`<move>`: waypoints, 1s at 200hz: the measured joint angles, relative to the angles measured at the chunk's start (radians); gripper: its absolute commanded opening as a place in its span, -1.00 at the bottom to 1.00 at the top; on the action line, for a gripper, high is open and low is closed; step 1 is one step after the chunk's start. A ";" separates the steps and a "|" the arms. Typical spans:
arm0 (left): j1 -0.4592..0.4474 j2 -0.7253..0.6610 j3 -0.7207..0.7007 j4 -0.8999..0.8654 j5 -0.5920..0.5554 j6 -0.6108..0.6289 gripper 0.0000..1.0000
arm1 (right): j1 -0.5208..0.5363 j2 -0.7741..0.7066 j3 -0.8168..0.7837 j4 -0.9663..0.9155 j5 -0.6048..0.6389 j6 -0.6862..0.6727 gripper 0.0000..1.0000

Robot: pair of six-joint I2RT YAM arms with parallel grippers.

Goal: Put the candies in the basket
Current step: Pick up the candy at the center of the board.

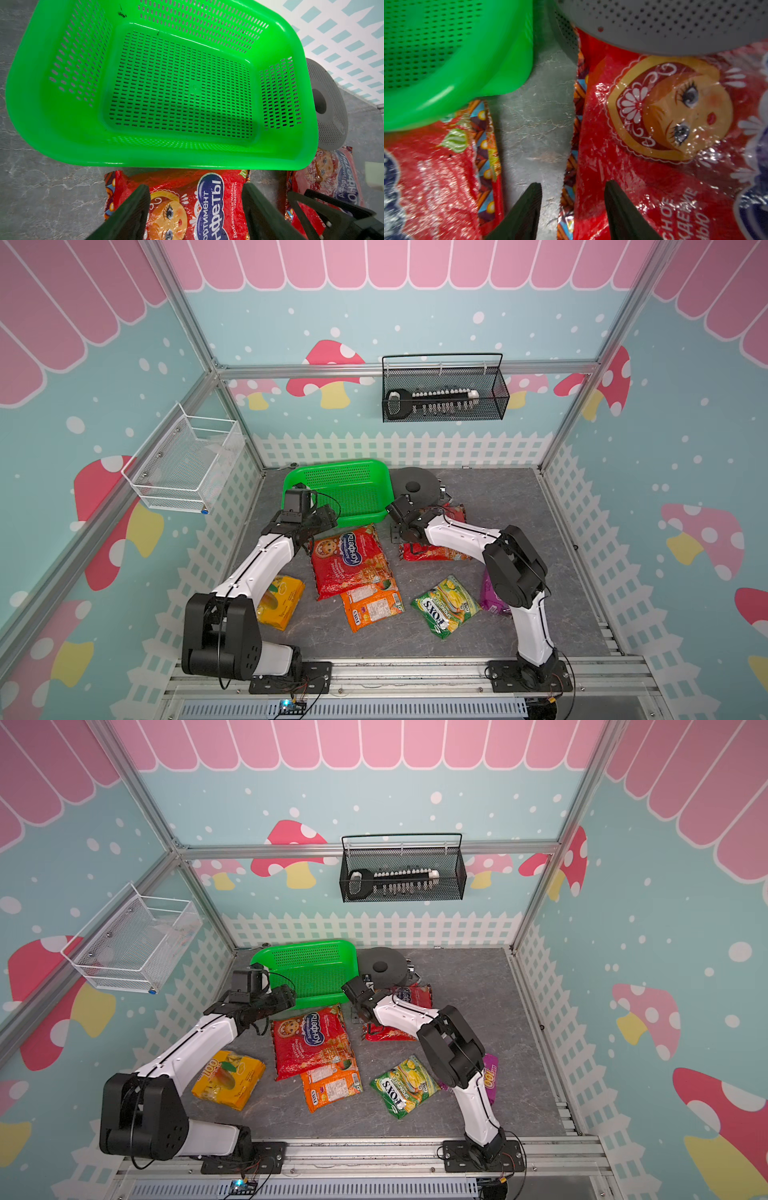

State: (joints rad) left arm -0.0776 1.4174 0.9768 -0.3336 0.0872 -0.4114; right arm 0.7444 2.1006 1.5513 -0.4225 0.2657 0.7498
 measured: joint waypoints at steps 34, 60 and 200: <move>0.003 0.023 0.000 0.002 0.045 0.018 0.47 | 0.000 0.034 0.003 -0.005 0.056 0.022 0.12; 0.003 0.024 0.000 0.007 0.067 0.024 0.47 | 0.003 0.053 0.035 -0.017 0.068 0.034 0.21; 0.003 0.018 -0.004 0.014 0.072 0.026 0.47 | 0.028 0.151 0.124 -0.048 0.171 0.097 -1.00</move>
State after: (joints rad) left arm -0.0742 1.4357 0.9726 -0.3191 0.1589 -0.3855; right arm 0.7723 2.2520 1.6756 -0.4709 0.4366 0.8463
